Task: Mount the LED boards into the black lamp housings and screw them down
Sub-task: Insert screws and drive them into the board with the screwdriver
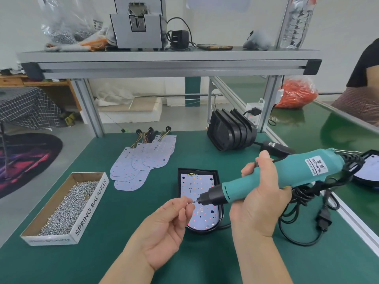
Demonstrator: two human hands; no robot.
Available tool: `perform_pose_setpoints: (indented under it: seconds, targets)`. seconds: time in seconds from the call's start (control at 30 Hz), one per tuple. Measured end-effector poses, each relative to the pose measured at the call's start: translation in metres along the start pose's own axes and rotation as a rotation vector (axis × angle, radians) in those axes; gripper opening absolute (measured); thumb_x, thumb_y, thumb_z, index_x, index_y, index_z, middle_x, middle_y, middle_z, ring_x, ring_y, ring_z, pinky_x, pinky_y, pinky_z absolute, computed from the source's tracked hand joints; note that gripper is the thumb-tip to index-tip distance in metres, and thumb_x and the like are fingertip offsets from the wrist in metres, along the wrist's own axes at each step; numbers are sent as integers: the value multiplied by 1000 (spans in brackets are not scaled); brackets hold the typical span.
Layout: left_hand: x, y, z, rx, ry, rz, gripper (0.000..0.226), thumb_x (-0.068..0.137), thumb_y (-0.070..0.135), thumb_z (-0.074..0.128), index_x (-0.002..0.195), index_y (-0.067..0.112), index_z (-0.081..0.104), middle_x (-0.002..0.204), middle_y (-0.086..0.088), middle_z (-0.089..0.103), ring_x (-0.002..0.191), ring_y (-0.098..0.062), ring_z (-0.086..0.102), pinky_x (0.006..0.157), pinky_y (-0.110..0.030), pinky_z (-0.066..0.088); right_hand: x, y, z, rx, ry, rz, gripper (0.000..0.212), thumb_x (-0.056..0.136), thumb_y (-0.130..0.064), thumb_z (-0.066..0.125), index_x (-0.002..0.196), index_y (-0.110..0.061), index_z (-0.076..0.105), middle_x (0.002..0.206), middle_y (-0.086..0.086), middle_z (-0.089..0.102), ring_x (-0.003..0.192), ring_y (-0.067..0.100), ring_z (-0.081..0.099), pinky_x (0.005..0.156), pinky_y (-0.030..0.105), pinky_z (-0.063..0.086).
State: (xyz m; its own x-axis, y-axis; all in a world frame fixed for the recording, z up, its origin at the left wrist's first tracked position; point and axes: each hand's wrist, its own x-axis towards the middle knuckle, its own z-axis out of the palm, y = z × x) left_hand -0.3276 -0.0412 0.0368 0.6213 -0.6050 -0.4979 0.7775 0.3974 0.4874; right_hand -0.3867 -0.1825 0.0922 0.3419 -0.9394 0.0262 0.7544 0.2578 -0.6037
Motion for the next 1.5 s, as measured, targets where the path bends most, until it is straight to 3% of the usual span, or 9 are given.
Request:
perform_pose_setpoints:
  seconds: [0.27, 0.37, 0.53, 0.6, 0.8, 1.0, 1.17, 1.43, 1.5]
  targets:
    - [2, -3, -3, 7, -20, 35, 25, 51, -2, 77, 75, -7, 77, 79, -16, 72, 66, -18, 74, 49, -18, 56, 2, 5, -1, -76, -31, -60, 36, 91, -14, 69, 59, -30, 63, 56, -13, 55, 55, 10, 51, 56, 18, 46]
    - [3, -6, -3, 134, -29, 165, 15, 59, 4, 76, 72, -1, 76, 74, -14, 69, 65, -16, 72, 53, -16, 56, 1, 4, 1, -102, -58, -56, 43, 92, -13, 67, 54, -34, 64, 56, -15, 54, 54, 10, 49, 54, 19, 45]
    - [4, -12, -1, 333, -23, 402, 23, 63, 14, 79, 79, -1, 70, 75, -21, 68, 64, -24, 70, 60, -20, 56, 8, 2, 1, -75, 22, 44, 19, 89, -15, 70, 83, -21, 54, 55, -13, 56, 52, 8, 50, 50, 15, 44]
    - [4, -14, 1, 351, -8, 436, 25, 61, 16, 80, 78, 0, 71, 75, -22, 69, 64, -25, 70, 60, -20, 56, 12, 5, 0, -73, 82, 78, 21, 89, -16, 71, 89, -16, 50, 55, -12, 56, 52, 7, 52, 49, 15, 44]
    - [4, -18, 4, 240, 4, 361, 23, 62, 18, 78, 77, 0, 78, 83, -23, 73, 72, -23, 74, 59, -17, 57, 13, 5, -3, -70, 103, 81, 23, 89, -16, 71, 87, -18, 48, 55, -13, 56, 53, 8, 52, 50, 14, 44]
    - [6, -17, -1, 126, -8, 260, 33, 80, 25, 68, 88, -6, 77, 99, -29, 72, 83, -27, 75, 63, -19, 58, 18, 2, -2, -76, 108, 58, 24, 88, -15, 71, 89, -17, 47, 54, -13, 56, 52, 8, 52, 51, 15, 44]
    - [10, -15, -4, 138, -24, 198, 34, 64, 16, 77, 87, -8, 77, 91, -24, 73, 81, -26, 75, 62, -19, 58, 20, 4, -2, -97, 100, 35, 24, 89, -14, 70, 84, -18, 47, 54, -13, 55, 52, 8, 52, 53, 17, 45]
    - [14, -13, 0, 217, -63, 187, 24, 62, 8, 77, 83, -4, 78, 81, -20, 72, 70, -19, 74, 57, -16, 56, 16, -1, 3, -116, 99, 23, 24, 92, -12, 67, 81, -19, 48, 52, -13, 54, 54, 10, 49, 57, 21, 42]
    - [16, -11, 0, 268, -52, 238, 17, 67, 5, 73, 81, -3, 78, 84, -22, 73, 74, -23, 75, 59, -16, 57, 13, -5, 2, -142, 36, 29, 13, 97, -15, 62, 89, -15, 52, 59, -9, 55, 60, 11, 49, 65, 23, 42]
